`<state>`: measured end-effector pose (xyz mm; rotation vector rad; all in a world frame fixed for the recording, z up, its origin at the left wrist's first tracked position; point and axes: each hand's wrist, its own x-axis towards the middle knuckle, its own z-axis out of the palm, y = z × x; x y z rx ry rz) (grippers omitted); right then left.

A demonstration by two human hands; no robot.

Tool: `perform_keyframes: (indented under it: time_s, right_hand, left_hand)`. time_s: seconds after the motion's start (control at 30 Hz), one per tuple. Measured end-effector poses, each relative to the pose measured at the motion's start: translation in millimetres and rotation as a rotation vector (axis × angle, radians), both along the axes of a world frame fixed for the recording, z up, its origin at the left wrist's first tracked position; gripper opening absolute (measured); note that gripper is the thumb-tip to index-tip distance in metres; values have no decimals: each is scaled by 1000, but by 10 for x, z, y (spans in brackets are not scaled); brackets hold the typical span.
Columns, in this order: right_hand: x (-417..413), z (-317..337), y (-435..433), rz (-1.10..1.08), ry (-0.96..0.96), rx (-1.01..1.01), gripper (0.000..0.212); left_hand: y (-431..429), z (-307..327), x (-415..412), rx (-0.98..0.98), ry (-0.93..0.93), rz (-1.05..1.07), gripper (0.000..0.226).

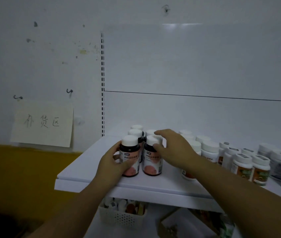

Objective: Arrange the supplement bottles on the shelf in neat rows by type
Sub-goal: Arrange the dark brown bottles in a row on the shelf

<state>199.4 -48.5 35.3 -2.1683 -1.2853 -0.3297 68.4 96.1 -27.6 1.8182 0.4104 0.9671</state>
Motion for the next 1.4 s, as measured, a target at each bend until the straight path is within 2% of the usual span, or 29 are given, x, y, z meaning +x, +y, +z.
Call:
perform_keyframes:
  time_s: [0.13,0.23,0.3,0.47,0.63,0.77,0.9,1.07,1.27,1.33,1.4]
  right_hand:
    - [33,-110,64,-18,-48,46,38]
    - [50,-157,69,-23,-93,60,37]
    - [66,-106,71,-24,-107,34,35]
    - [276,310,302,-116,16,109,31]
    - [429,583,683,-143,303,-282,47]
    - [468,567,818,-131,296,-334,46]
    - [521,573,746,-178,195,-217,34]
    - [505,862,423,-228,19,148,34]
    - [191,1112,107,-75,87,454,28]
    - [72,1142,29,8,178,493,27]
    - [-58,1126,-30,123,284,465,26]
  left_hand:
    - [55,-105,113,-93,-6,-38,69]
    - [77,-166,159,-80,21,-52,64]
    - [91,-205,167,-65,48,-62,68]
    - [74,-208,178,-39,79,3,79]
    - [11,-217,165,30,109,42,77]
    - [-8,-215,159,64,107,79,76]
    - [-17,-222,144,84,96,89,76]
    - [-33,-209,116,95,56,191,70]
    - [-152,-144,73,85,-36,306,52]
    - [-288,-53,5,82,-156,336,44]
    - [-546,157,-125,-40,-309,242,34]
